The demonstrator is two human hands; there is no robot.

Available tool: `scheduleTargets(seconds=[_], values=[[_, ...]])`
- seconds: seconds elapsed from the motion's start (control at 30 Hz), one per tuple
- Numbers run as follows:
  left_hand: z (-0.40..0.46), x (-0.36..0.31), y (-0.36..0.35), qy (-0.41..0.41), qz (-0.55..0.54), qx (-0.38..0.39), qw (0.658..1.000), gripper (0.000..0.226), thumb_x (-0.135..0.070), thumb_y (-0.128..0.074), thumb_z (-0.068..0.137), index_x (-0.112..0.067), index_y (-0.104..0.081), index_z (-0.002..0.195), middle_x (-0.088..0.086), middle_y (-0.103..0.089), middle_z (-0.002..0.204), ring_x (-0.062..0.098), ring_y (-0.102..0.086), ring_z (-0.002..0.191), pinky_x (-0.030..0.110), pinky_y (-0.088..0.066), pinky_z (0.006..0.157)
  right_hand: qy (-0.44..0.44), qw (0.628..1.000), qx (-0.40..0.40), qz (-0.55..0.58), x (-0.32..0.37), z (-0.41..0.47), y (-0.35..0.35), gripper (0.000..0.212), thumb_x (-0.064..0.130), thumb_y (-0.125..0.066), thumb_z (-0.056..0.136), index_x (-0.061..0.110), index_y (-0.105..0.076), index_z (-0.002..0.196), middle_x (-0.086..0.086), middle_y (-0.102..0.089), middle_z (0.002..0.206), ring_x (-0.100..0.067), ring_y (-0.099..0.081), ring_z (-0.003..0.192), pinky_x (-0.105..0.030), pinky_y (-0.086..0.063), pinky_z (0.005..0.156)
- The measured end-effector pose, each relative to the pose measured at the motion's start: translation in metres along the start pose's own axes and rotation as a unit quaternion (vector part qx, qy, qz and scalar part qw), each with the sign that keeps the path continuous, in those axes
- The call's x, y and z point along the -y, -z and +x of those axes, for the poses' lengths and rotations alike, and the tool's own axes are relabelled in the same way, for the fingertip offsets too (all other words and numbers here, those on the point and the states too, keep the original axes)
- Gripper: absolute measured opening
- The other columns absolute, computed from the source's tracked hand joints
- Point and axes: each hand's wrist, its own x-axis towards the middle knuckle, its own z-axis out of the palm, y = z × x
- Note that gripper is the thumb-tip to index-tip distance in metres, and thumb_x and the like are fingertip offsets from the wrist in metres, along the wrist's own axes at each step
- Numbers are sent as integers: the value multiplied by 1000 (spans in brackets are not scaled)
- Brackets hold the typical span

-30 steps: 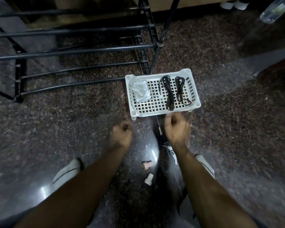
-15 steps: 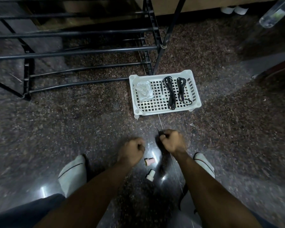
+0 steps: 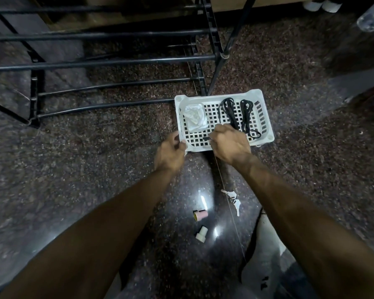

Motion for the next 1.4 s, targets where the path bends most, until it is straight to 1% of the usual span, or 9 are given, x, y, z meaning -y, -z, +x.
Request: scheduleTargets(seconds=[0.17, 0.3, 0.47, 0.63, 0.8, 1.0, 1.1, 1.2, 1.4], values=[[13, 9, -4, 31, -53, -15, 998, 15, -20, -64, 90, -17, -69, 104, 4, -74, 101, 19, -68, 87, 27, -54, 77, 22, 999, 16, 25, 8, 6, -14, 8, 22, -49, 97, 22, -51, 90, 3, -45, 92, -14, -44, 87, -33, -48, 75], [15, 10, -5, 38, -62, -6, 997, 15, -20, -67, 89, -15, -71, 102, 0, -73, 93, 17, -66, 79, 22, -49, 70, 71, 997, 29, -5, 8, -2, -19, 38, 28, -34, 98, 20, -48, 131, -5, -51, 122, -21, -49, 109, -42, -37, 97], [0, 14, -1, 72, -76, -9, 994, 22, -20, -67, 88, -14, -70, 110, 8, -73, 104, 21, -68, 91, 25, -52, 80, -34, 990, -100, 91, 2, -41, -22, 22, 22, -48, 92, 16, -61, 109, 0, -53, 96, -14, -47, 83, -32, -41, 76], [-43, 30, -1, 111, -21, 26, 993, 20, -24, -60, 93, -27, -69, 110, 9, -71, 109, 28, -68, 95, 34, -55, 82, -177, 971, 115, 113, -2, -108, -44, 30, 40, -46, 93, 21, -61, 111, -7, -67, 106, -29, -64, 88, -31, -47, 77], [-56, 27, -1, 121, 17, 13, 992, 24, -23, -53, 94, -27, -68, 111, 10, -70, 112, 30, -66, 99, 35, -53, 84, -178, 955, 165, 172, 6, -148, -66, 50, 43, -59, 88, 25, -42, 131, -3, -51, 130, -33, -59, 110, -39, -48, 84], [-33, -2, 3, 98, -87, -6, 991, 32, -27, -58, 95, -20, -59, 126, 5, -67, 121, 26, -65, 104, 40, -54, 91, -204, 938, 143, 240, 14, -122, -66, 14, 25, -60, 81, 26, -65, 94, -6, -71, 100, -34, -66, 96, -34, -50, 77], [-15, -14, 5, 89, -38, 23, 995, 38, -36, -58, 95, -21, -57, 129, 3, -66, 124, 23, -63, 106, 32, -51, 90, -230, 877, 96, 411, 9, -97, -60, 26, 10, -64, 83, 32, -67, 70, -1, -72, 83, -25, -69, 82, -32, -55, 75], [-5, -18, 7, 101, -7, 38, 994, 35, -37, -58, 94, -21, -60, 126, 4, -67, 121, 20, -64, 98, 27, -49, 80, -220, 802, 27, 555, 6, -68, -17, 10, 0, -64, 88, 6, -68, 80, -5, -68, 76, -13, -62, 66, -21, -51, 61], [3, -8, 5, 114, -1, 45, 992, 25, -38, -62, 91, -19, -71, 104, 7, -72, 106, 24, -66, 93, 29, -52, 84, -178, 796, -59, 575, -10, -17, 37, 11, -8, -58, 89, -8, -66, 97, -8, -68, 79, -10, -63, 60, -20, -57, 66]])
